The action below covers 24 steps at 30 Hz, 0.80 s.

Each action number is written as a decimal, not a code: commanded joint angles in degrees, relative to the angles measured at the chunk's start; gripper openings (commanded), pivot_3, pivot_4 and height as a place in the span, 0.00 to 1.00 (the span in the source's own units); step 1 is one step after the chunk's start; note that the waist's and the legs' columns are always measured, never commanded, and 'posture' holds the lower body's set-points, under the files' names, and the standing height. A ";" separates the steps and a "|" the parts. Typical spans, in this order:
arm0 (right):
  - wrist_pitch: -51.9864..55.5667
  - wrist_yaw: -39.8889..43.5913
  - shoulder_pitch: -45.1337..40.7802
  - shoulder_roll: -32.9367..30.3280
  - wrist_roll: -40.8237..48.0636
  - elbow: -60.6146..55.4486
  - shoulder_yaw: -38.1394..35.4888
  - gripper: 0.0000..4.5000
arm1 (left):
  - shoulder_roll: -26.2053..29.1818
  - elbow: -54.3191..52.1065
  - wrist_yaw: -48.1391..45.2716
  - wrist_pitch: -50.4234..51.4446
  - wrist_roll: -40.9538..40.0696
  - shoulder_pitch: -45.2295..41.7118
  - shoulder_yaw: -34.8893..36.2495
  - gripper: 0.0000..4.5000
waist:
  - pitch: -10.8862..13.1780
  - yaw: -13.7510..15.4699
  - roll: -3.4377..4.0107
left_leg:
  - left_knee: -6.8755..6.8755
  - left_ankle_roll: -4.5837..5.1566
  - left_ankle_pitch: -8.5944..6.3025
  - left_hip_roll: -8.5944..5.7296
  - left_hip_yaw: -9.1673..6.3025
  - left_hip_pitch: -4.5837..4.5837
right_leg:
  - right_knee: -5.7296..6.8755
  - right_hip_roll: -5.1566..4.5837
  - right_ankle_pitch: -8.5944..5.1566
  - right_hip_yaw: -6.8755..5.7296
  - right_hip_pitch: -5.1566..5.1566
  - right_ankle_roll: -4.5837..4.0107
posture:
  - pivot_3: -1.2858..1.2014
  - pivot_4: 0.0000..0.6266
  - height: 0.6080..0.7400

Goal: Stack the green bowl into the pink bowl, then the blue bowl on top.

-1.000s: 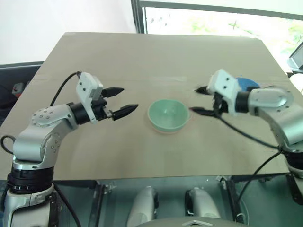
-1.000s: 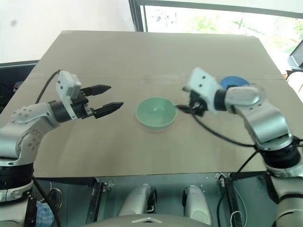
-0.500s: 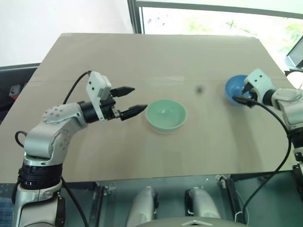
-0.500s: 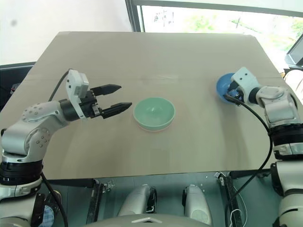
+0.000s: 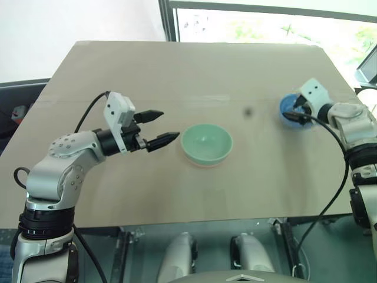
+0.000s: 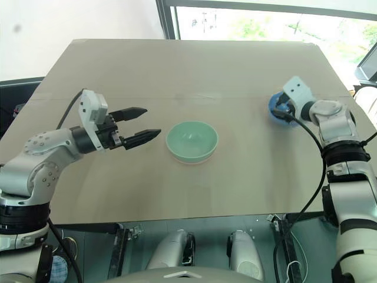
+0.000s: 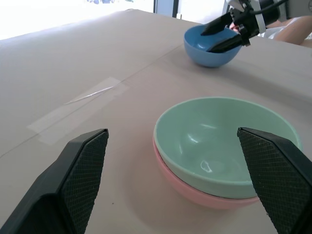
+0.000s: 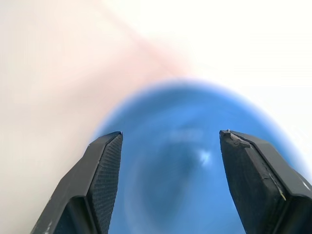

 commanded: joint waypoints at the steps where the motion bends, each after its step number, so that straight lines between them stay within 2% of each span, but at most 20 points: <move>1: 2.78 1.07 -1.58 -1.08 2.11 -4.75 -3.01 0.74 | 0.81 -2.24 0.08 -0.74 -0.22 -0.17 1.28 1.00 | 0.00 -0.02 0.00 | -0.01 0.00 0.00 0.00 0.01 0.00 | 0.00 0.00 0.00 0.00 0.00 0.00 | 0.52 0.24 1.00; 13: 7.39 1.10 4.38 0.89 2.06 -12.06 -2.19 0.74 | 0.97 -1.38 -0.48 -0.91 0.11 -0.79 0.97 1.00 | 0.00 -0.11 0.01 | 0.00 0.00 0.00 -0.01 -0.03 0.01 | 0.01 0.00 0.00 -0.04 0.05 0.00 | 0.52 0.24 1.00; 22: 2.48 -1.11 6.44 1.01 -2.11 -2.27 0.12 0.74 | 1.07 -1.59 -0.25 -0.56 0.06 -0.62 1.13 1.00 | 0.00 0.22 0.00 | 0.01 0.01 0.00 -0.05 -0.06 0.00 | 0.00 -0.03 0.00 -0.06 0.07 0.01 | 0.52 0.24 1.00; 24: 1.41 -1.39 6.30 1.22 -2.59 -0.93 0.28 0.62 | 1.49 -1.64 -0.40 -0.58 0.48 -0.11 0.98 1.00 | 0.00 0.00 0.01 | 0.00 0.00 0.00 -0.05 -0.05 0.00 | 0.00 -0.01 0.00 -0.06 0.07 0.00 | 0.52 0.24 1.00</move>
